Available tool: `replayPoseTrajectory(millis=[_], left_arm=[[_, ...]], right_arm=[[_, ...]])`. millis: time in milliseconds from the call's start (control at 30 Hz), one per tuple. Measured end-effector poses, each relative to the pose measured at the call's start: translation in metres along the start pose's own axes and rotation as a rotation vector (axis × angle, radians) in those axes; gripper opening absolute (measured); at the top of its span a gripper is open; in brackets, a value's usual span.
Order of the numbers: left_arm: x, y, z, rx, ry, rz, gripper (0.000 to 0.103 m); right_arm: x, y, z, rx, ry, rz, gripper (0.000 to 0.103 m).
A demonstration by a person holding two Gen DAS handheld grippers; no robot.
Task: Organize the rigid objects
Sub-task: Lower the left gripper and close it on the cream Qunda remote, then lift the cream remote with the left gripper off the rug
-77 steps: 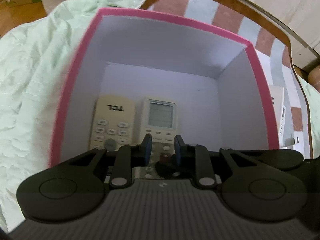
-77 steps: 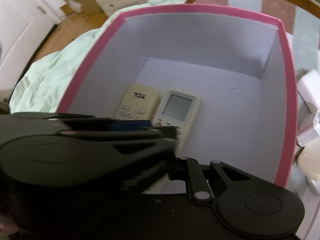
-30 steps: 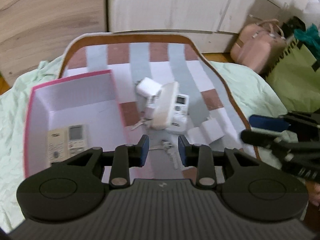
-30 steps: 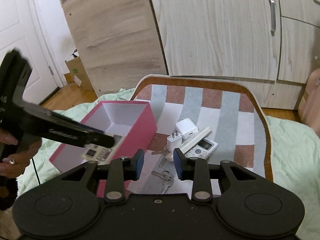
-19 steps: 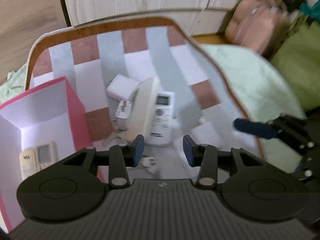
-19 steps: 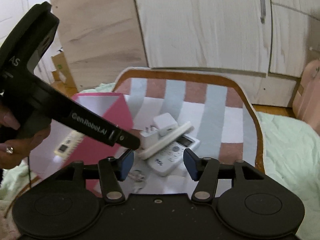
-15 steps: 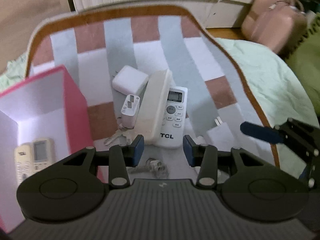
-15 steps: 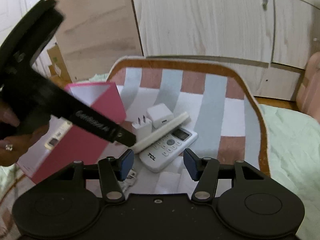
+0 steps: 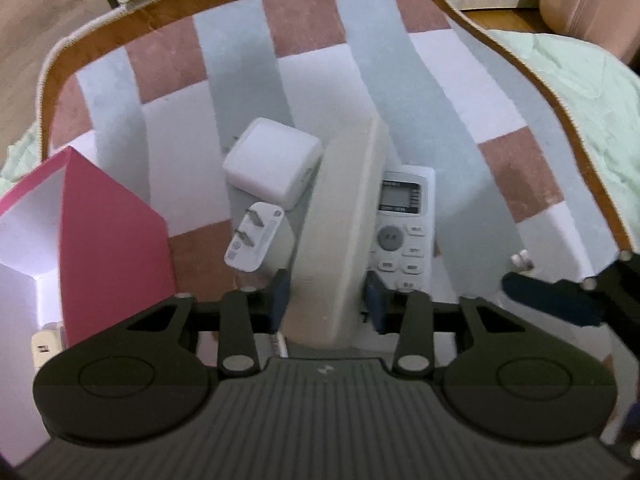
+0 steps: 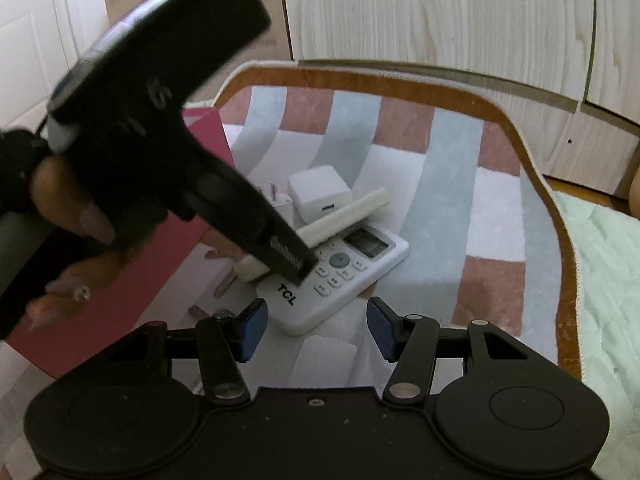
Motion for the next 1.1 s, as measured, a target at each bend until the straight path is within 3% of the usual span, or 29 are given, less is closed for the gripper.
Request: replayPoseTrajectory(millis=[133, 267, 433, 733, 900, 1100], left_arm=[[0.002, 0.002, -0.002, 0.012, 0.007, 0.013, 0.029], [0.017, 0.000, 0.002, 0.000, 0.045, 0.076, 0.019], [0.015, 0.005, -0.002, 0.028, 0.042, 0.043, 0.016], [0.039, 0.015, -0.019, 0.217, 0.175, 0.035, 0.016], [0.055, 0.031, -0.022, 0.310, 0.263, 0.020, 0.015], [0.077, 0.051, -0.007, 0.314, 0.329, 0.010, 0.015]], right_arm=[[-0.003, 0.003, 0.002, -0.014, 0.007, -0.013, 0.060], [0.001, 0.005, 0.001, -0.044, -0.009, -0.005, 0.060], [0.002, 0.008, -0.005, -0.063, -0.052, -0.006, 0.060], [-0.003, 0.007, -0.023, -0.081, -0.120, 0.009, 0.061], [0.000, 0.009, -0.035, -0.105, -0.149, 0.013, 0.068], [0.001, 0.026, -0.041, -0.168, -0.153, -0.043, 0.070]])
Point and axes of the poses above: each gripper's, at about its wrist camera, not at the fingertips, and x roughly against the way its jaws point, z to its right, y to its underside, the point moved 6 cm from there along -x, roughly the way its jaws point, and after that the axes turned 6 degrees about z, right-handed, at the moved point
